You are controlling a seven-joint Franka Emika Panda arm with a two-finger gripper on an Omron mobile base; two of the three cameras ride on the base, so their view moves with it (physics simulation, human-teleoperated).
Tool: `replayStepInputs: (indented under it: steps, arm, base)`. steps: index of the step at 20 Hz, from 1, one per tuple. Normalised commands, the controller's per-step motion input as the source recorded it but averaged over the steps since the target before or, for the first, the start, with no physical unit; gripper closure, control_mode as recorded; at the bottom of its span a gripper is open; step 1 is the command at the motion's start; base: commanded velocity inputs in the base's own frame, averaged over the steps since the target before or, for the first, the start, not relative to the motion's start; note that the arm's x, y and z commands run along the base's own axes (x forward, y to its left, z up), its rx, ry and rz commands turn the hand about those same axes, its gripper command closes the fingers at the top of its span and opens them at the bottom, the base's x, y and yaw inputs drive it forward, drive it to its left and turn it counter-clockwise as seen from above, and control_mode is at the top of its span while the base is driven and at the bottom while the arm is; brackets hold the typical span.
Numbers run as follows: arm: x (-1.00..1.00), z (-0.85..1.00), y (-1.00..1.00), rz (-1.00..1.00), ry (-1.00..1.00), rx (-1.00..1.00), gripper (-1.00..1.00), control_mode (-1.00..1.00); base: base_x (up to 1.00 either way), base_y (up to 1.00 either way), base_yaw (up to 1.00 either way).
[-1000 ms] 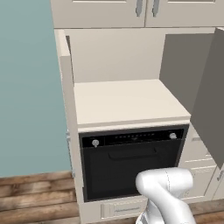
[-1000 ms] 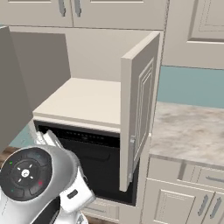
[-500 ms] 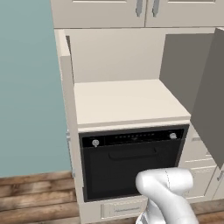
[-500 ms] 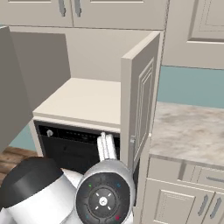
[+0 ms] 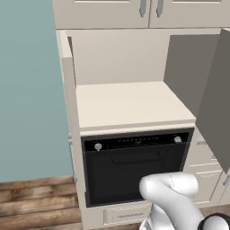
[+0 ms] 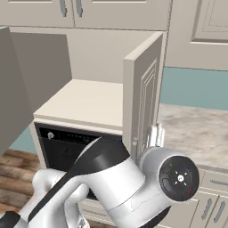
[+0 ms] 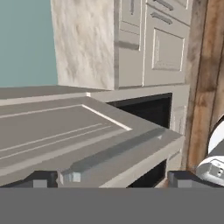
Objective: Open the cabinet. Pick the bar soap and place it next to the sink. Then close the cabinet.
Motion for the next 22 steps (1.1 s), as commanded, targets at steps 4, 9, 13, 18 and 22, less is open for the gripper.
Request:
replayStepInputs:
  steps: [4, 9, 13, 18, 22]
  arm:
    - [1.0, -0.2, -0.25, -0.03, 0.0, 0.25, -1.0, -1.0]
    - [0.66, -0.16, -0.21, 0.0, 0.0, 0.21, -1.0, -1.0]
    - [0.32, -0.06, -0.11, 0.01, -0.04, 0.15, -1.0, -1.0]
    - [0.17, 0.0, 0.07, 0.13, -0.1, 0.03, -1.0, -1.0]
    - [0.16, 0.0, 0.36, 0.2, -0.09, 0.0, -1.0, -1.0]
  base:
    - [0.0, 0.0, 0.0]
    - [0.0, 0.0, 0.0]
    - [0.0, 0.0, 0.0]
    - [0.0, 0.0, 0.0]
    - [0.0, 0.0, 0.0]
